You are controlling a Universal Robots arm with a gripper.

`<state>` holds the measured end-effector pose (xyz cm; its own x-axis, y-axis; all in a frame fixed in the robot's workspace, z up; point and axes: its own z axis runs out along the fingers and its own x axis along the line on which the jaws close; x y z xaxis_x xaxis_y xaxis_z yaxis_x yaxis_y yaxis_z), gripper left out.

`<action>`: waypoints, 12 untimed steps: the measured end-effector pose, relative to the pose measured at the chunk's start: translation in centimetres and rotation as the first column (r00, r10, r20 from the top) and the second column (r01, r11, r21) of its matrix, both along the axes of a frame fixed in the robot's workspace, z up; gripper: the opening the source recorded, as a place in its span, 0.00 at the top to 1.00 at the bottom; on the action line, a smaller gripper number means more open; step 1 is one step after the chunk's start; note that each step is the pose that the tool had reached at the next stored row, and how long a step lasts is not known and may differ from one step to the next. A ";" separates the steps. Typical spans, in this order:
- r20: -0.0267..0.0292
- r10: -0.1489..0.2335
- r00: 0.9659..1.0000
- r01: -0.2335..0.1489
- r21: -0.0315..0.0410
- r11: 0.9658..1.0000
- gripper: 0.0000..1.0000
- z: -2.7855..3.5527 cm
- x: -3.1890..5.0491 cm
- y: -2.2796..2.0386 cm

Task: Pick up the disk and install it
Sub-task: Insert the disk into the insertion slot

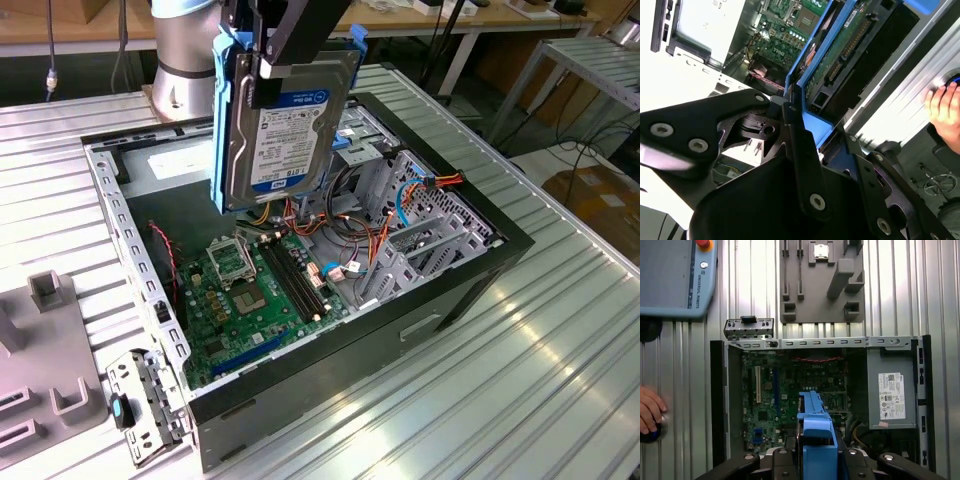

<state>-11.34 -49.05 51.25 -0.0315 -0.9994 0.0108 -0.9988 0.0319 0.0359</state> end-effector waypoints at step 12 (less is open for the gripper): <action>0.000 0.000 1.000 0.000 0.000 1.000 0.63 0.00 0.00 -0.28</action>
